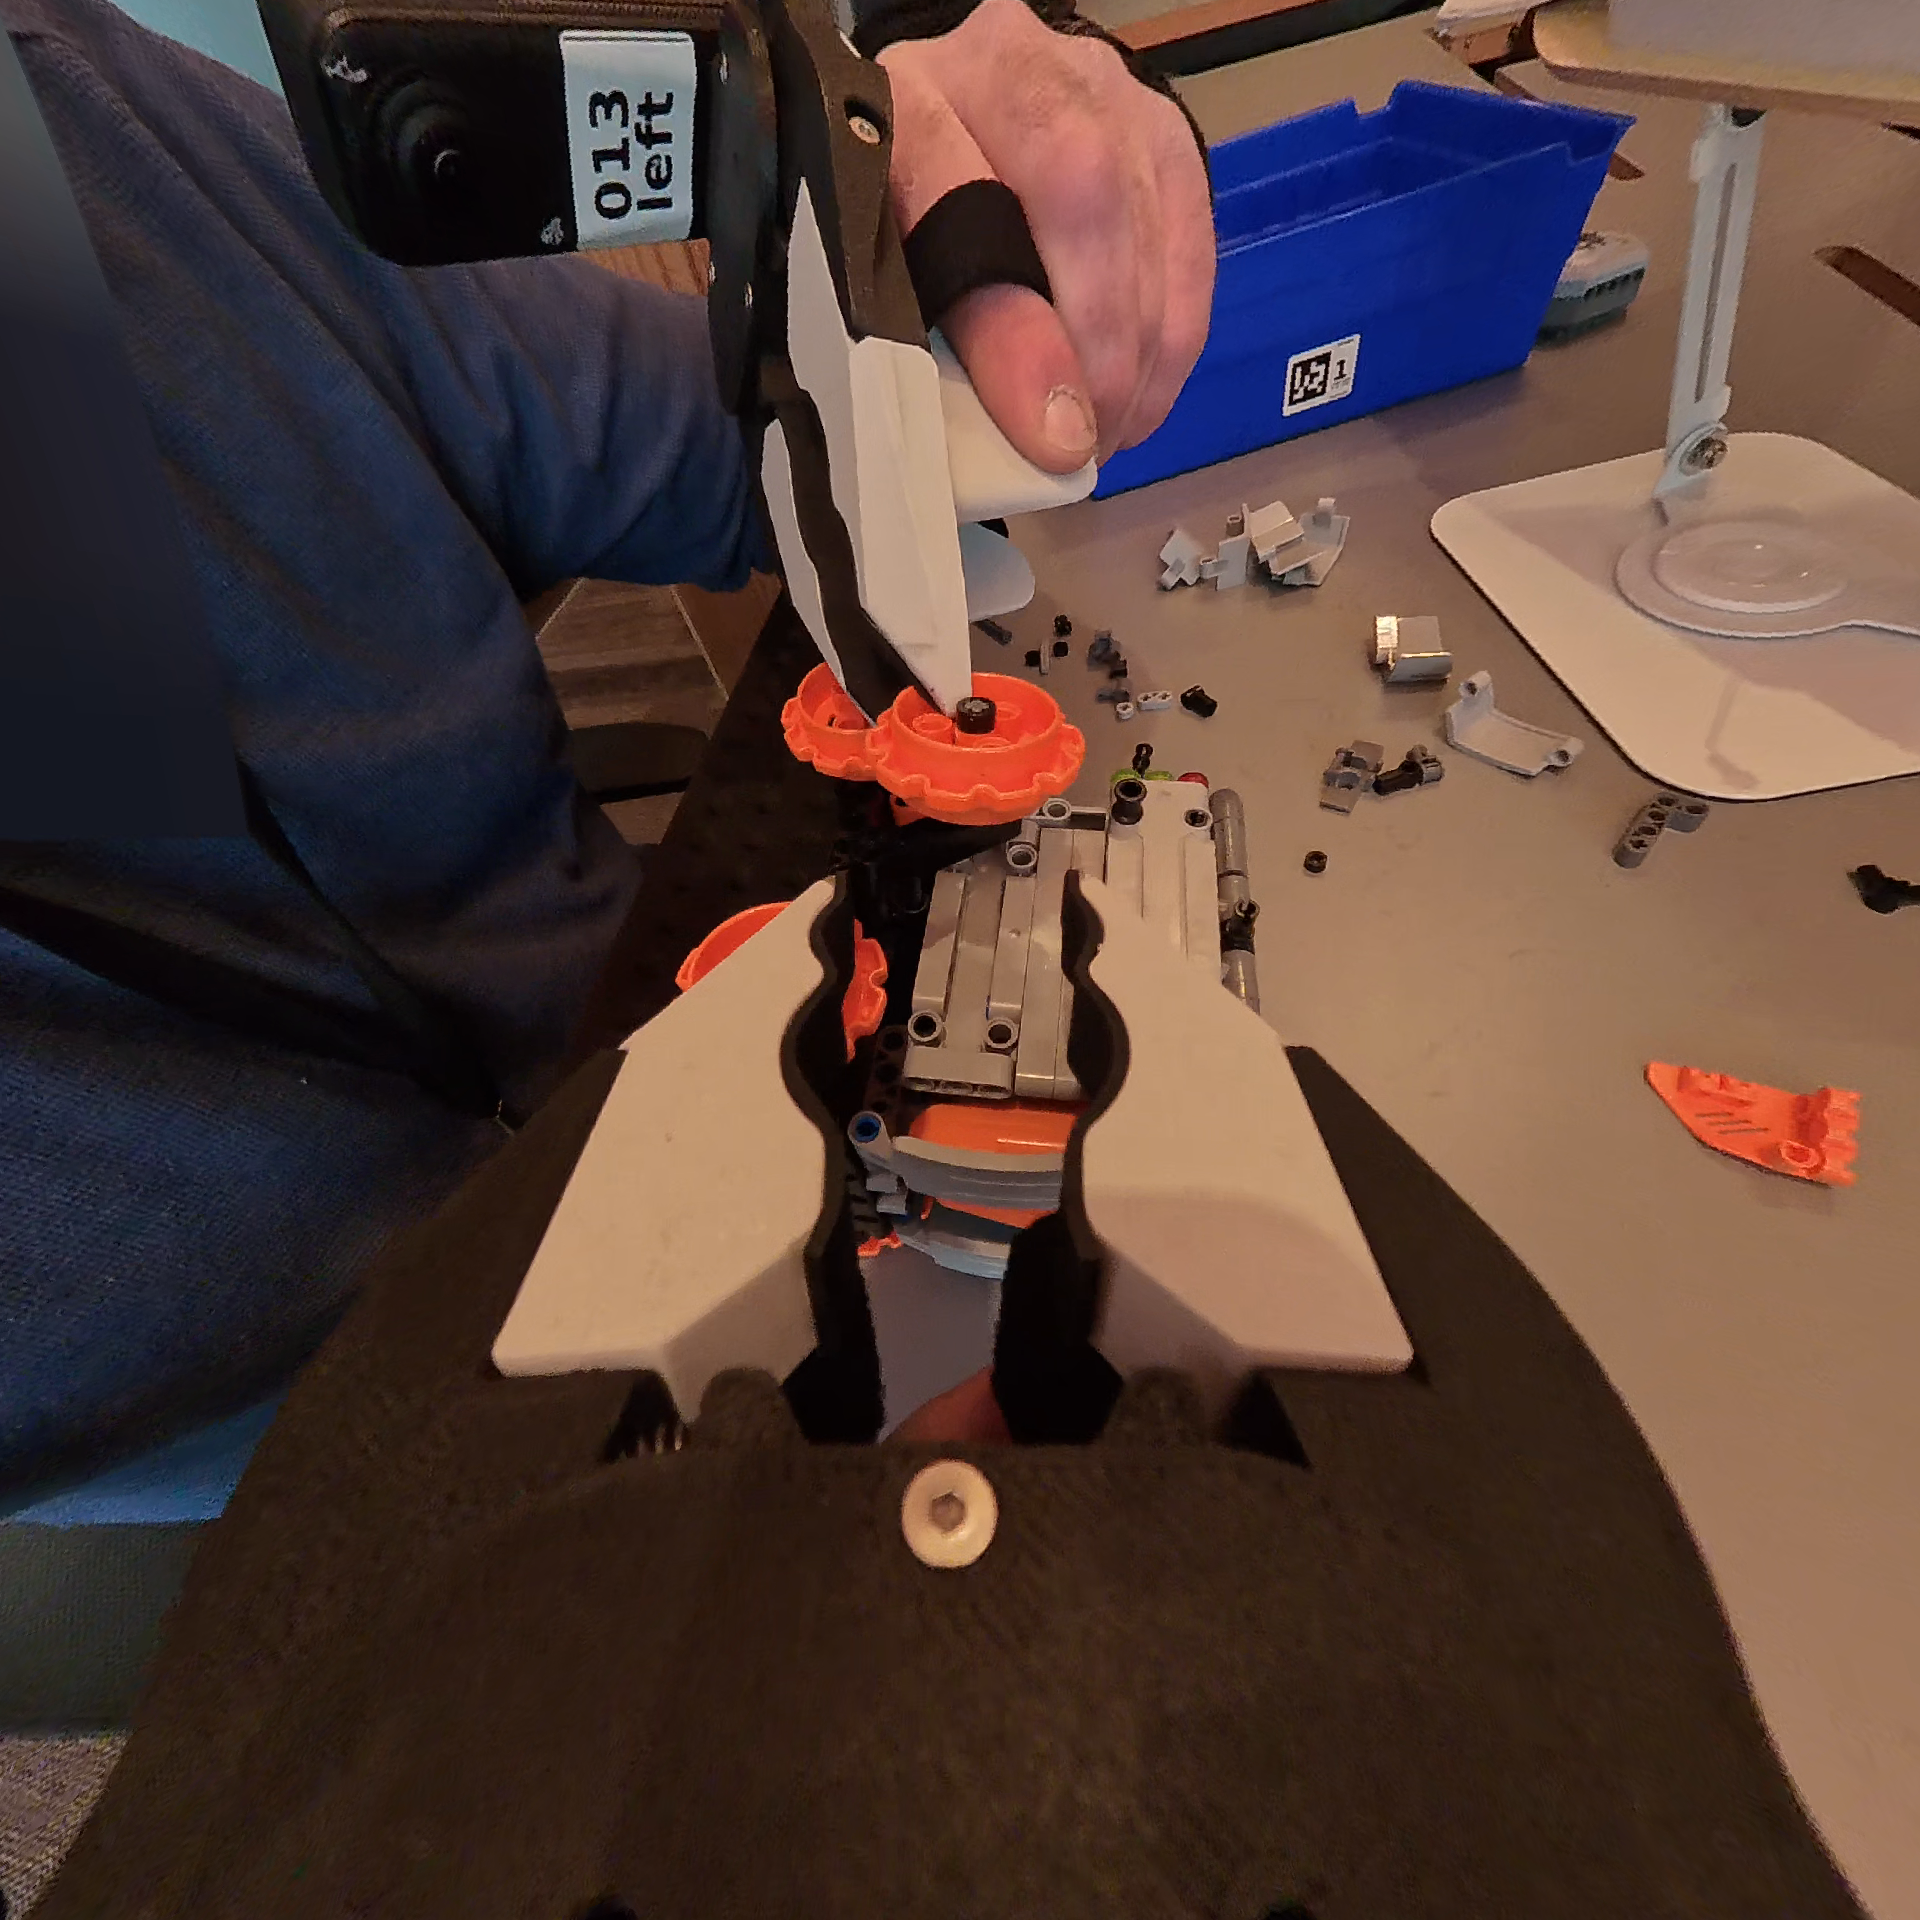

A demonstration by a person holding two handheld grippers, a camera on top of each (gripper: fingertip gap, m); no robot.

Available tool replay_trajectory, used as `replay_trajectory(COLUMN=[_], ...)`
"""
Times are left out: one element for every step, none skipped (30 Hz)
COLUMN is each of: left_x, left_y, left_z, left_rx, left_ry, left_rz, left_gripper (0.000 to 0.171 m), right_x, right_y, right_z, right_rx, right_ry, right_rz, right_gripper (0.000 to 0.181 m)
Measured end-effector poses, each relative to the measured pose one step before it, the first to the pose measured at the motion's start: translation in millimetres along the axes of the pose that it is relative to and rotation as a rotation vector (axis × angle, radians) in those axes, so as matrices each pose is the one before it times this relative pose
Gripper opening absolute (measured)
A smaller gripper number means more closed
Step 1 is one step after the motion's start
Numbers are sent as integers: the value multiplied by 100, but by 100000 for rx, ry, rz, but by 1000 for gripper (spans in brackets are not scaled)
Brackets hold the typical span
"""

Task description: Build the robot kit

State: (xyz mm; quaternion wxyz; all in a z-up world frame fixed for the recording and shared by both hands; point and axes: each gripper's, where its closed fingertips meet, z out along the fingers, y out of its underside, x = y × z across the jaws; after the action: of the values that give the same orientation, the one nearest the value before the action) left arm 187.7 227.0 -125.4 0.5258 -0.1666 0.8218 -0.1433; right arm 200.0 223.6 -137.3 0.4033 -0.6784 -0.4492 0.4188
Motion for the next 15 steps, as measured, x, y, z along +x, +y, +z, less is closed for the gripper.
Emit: replay_trajectory(left_x=[43, -78, -223, -52, 10, -130, 0, 61, -44, -109, -80, -118, -176, -13, 61], left_y=[50, -17, -95, -128, 6, 49, 23, -21, -52, -132, -96, -12, 29, -15, -8], left_z=[10, -32, -55, -55, 19, 48, 58, 52, 4, -51, -73, -70, -48, -22, 26], left_rx=[-148, 255, 896, 1224, 412, 234, 349, 658, 966, 1395, 980, 392, 49, 328, 338], left_ry=[501, 157, -710, 410, 647, -783, 204, 757, -54, -190, 463, -4, -554, 488, 1005], left_rz=[556, -276, -769, -1112, -872, 307, -206, -861, -421, -639, -913, 161, 1077, 309, -300], left_gripper=[12, 12, 12, 12, 12, 12, 12, 12, 12, 12, 12, 12, 12, 12, 12], right_x=[-16, -68, -14, -32, -88, 3, 50, -82, 64, 230, 101, 0, 436, 536, 103], right_y=[20, 19, -18, -39, -74, -228, -295, -24, 137, 6, -128, -64, -30, -66, -76], right_z=[5, -43, -89, -117, -170, -220, -214, -138, -83, -98, -107, -117, -104, -53, 58], right_rx=[-189, -28, 175, 212, 472, 1552, 2050, 423, -477, 384, 983, 519, 318, 105, -210], right_ry=[62, -228, 81, -226, -849, -609, -640, -1178, 182, 1008, -210, -194, 2807, 2914, 268], right_rz=[-321, -220, -555, -603, -253, 394, 1084, 407, -752, -14, 846, -893, -1762, -68, 711], right_gripper=[37, 36, 37, 37, 37, 37, 36, 37, 38, 37, 37, 32, 23, 18, 20])
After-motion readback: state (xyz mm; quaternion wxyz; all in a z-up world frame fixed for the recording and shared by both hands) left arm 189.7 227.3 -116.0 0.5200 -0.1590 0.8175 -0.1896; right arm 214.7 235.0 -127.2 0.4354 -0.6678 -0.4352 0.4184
